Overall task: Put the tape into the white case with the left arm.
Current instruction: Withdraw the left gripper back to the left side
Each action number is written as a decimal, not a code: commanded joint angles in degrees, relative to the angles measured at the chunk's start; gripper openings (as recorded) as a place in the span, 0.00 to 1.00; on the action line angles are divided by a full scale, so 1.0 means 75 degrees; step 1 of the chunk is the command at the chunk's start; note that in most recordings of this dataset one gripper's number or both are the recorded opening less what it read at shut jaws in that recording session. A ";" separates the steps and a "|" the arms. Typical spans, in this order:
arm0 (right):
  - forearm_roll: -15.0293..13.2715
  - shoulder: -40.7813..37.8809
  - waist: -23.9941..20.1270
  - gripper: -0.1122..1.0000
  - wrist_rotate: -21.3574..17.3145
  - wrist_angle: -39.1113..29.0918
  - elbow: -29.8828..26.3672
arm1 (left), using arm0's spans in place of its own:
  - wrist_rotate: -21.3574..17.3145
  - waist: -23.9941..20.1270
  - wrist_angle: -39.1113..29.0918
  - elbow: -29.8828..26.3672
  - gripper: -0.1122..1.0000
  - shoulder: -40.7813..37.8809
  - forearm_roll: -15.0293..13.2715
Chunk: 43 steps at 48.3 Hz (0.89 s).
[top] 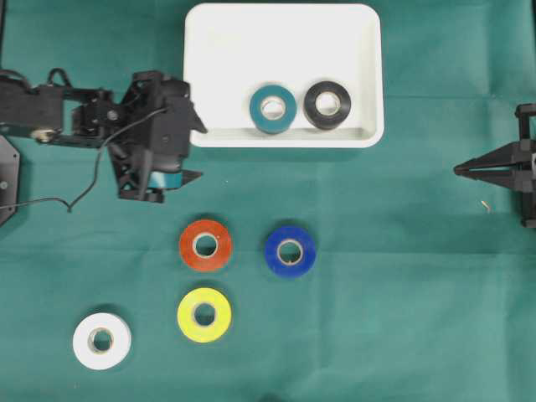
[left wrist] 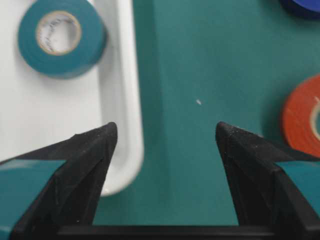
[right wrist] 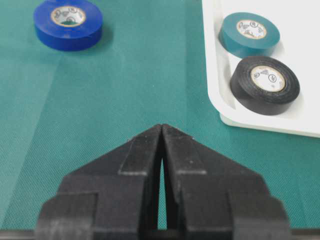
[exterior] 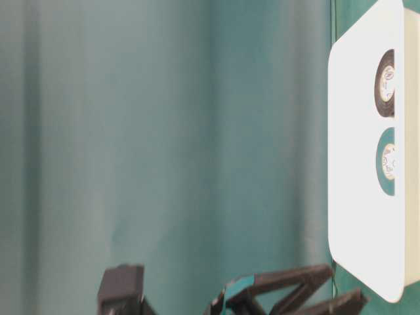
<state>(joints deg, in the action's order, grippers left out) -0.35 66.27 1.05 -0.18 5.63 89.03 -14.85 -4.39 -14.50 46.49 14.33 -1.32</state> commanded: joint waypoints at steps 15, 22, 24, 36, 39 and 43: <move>-0.0023 -0.0047 0.0000 0.02 -0.0012 0.0070 -0.0070 | 0.0023 0.0223 0.0059 0.0773 0.81 0.1160 -0.0023; -0.0023 -0.0047 0.0000 0.02 -0.0012 0.0070 -0.0082 | 0.0035 0.0211 0.0059 0.1055 0.81 0.1605 -0.0023; -0.0023 -0.0047 0.0000 0.02 -0.0012 0.0082 -0.0070 | 0.0047 0.0223 0.0059 0.1148 0.81 0.1746 -0.0023; -0.0023 -0.0047 0.0000 0.02 -0.0012 0.0082 -0.0070 | 0.0082 0.0223 0.0059 0.1699 0.80 0.2449 -0.0023; -0.0023 -0.0047 0.0000 0.02 -0.0012 0.0070 -0.0070 | 0.0082 0.0234 0.0047 0.1770 0.80 0.2543 -0.0023; -0.0023 -0.0047 0.0000 0.02 -0.0012 0.0070 -0.0082 | 0.0082 0.0281 0.0059 0.1828 0.79 0.2602 -0.0023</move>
<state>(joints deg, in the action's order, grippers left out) -0.53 66.27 1.05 -0.26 5.63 89.12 -14.33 -2.72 -14.50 60.56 33.13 -1.41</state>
